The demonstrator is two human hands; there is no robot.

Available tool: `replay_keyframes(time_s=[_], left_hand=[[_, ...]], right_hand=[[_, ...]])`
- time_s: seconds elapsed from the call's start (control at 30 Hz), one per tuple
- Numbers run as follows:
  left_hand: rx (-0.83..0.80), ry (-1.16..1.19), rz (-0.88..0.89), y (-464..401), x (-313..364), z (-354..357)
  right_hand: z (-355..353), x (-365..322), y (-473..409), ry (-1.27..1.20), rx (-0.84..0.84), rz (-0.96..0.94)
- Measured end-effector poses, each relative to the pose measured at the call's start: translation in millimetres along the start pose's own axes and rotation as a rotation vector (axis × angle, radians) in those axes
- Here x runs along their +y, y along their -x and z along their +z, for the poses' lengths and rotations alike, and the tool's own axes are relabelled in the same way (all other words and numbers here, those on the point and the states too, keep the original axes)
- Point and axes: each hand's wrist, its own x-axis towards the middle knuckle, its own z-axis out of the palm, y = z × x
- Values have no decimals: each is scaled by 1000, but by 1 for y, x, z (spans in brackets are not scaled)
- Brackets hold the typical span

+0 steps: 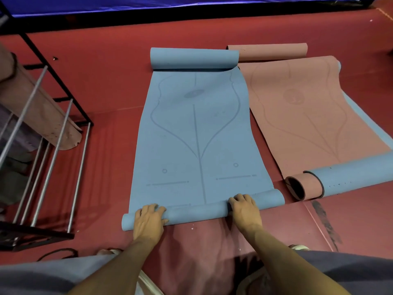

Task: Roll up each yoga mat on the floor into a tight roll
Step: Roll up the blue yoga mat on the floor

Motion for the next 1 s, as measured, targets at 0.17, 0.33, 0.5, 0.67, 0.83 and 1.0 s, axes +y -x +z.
replay_keyframes(time_s=[0.17,0.33,0.5,0.67,0.83,1.0], left_hand=[[75,-37,-23,-3,4,-1],[131,72,-31,-2,10,-4],[98,176,-31,0,2,4],[40,127,-29,-4,2,2],[87,48,-14,-4,4,-4],[120,96,-8,-4,5,-2]], right_hand=[[2,-3,4,-55,8,8],[11,-1,6,-140,11,-29],[20,0,-16,-57,26,38],[22,-1,-16,7,62,44],[20,-1,-18,-16,30,48],[19,-7,-19,-24,-9,57]])
